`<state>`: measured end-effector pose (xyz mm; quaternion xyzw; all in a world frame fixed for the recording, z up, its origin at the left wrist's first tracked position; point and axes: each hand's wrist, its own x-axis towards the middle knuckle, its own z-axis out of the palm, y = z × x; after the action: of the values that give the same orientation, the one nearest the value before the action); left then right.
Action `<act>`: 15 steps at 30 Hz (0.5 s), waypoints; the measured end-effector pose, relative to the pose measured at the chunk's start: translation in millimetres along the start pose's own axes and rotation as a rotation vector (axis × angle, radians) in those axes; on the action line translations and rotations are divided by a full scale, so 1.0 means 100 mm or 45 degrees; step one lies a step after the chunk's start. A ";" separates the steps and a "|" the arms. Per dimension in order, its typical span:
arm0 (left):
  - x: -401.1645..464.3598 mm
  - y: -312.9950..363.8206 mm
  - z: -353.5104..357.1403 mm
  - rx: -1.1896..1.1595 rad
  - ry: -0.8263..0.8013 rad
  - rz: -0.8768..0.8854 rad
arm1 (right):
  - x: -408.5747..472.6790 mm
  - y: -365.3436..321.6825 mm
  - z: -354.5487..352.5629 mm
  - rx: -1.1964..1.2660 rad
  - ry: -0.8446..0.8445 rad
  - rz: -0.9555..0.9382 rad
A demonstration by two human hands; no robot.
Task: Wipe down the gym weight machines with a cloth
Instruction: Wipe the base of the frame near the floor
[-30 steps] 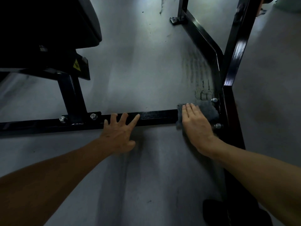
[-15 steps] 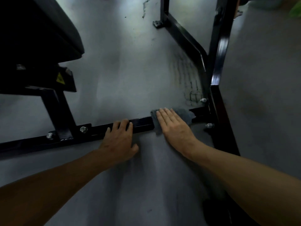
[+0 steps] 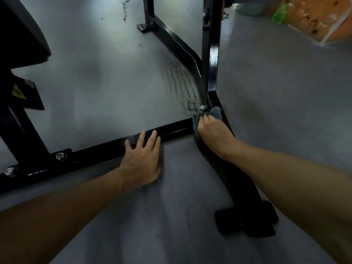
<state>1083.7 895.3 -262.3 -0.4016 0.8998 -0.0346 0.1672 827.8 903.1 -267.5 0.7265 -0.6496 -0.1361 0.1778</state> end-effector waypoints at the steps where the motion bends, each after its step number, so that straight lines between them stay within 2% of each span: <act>1: -0.02 -0.03 0.02 0.032 0.011 0.025 | -0.04 0.03 -0.04 -0.004 -0.061 -0.005; 5: -0.07 -0.11 0.05 0.045 0.054 0.069 | -0.30 0.08 -0.14 -0.042 -0.237 -0.144; 8: -0.12 -0.05 0.07 0.048 0.061 0.067 | -0.52 0.02 -0.20 0.044 -0.204 -0.032; 11: -0.23 0.13 0.07 0.019 0.109 0.220 | -0.65 -0.06 -0.34 0.226 -0.219 0.066; 13: -0.27 0.32 0.07 0.005 0.026 0.359 | -0.77 -0.12 -0.40 0.299 -0.246 0.043; 15: -0.27 0.50 0.04 -0.023 -0.105 0.392 | -0.92 -0.24 -0.39 0.390 -0.228 0.007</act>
<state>1065.9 949.0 -268.2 -0.2617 0.9433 0.0160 0.2037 855.0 999.4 -246.1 0.7283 -0.6780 -0.0992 0.0067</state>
